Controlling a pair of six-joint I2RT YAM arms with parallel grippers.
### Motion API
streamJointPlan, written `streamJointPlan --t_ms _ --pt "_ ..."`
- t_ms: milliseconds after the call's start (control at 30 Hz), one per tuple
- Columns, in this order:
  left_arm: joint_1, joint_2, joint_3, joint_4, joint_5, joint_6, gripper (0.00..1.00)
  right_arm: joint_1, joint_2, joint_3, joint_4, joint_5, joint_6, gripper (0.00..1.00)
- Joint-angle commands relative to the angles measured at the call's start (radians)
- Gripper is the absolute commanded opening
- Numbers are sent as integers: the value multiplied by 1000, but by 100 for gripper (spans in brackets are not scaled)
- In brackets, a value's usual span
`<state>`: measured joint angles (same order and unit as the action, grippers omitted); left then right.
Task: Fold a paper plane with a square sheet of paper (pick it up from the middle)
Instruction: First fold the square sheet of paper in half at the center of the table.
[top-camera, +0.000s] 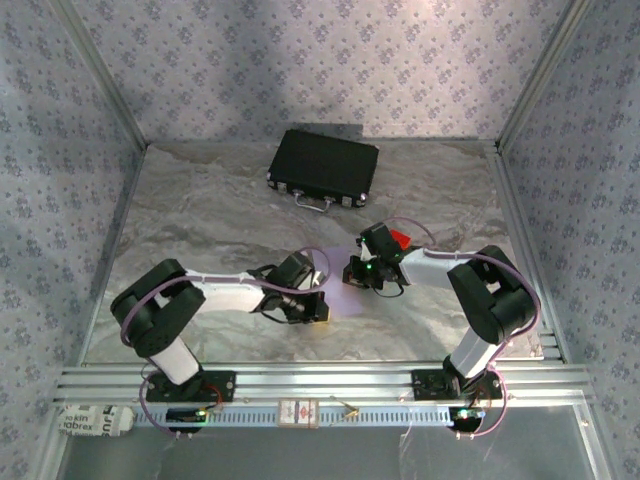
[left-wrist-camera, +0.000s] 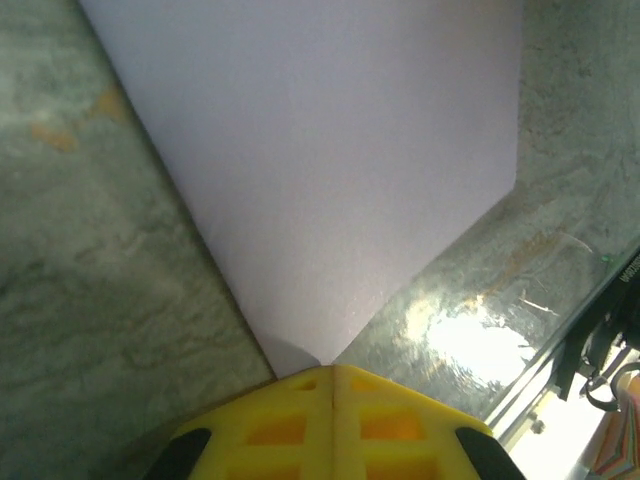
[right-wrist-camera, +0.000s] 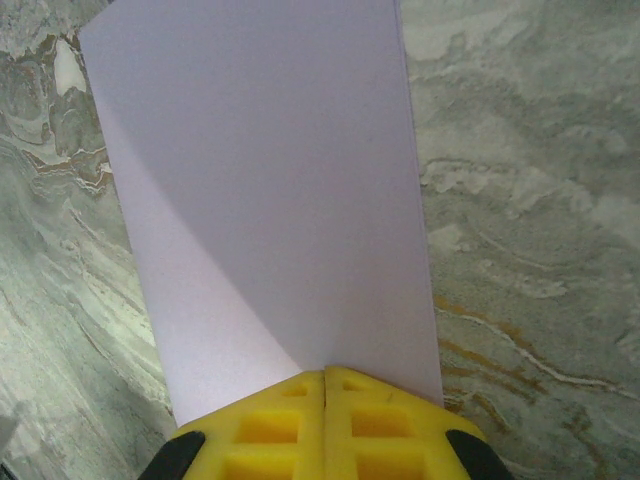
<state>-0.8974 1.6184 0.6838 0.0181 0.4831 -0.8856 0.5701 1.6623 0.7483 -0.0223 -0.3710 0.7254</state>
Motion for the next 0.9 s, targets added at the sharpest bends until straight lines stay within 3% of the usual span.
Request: streamJointPlan --t_ms 0,100,267,467,667,867 --pt "14 -75 2 22 20 -35 3 6 22 -33 -96 66 11 1" --pt "51 -66 2 92 76 -78 3 6 19 -32 -97 69 11 1" --pt "92 -10 8 164 76 -120 2 7 22 -34 -94 70 15 1" --pt "98 92 20 197 122 -152 4 8 20 -39 -93 72 16 1" --pt "96 118 -30 121 157 -147 4 9 16 -42 -97 74 17 1" --pt "84 60 -30 -25 128 -53 5 8 22 -44 -97 75 16 1"
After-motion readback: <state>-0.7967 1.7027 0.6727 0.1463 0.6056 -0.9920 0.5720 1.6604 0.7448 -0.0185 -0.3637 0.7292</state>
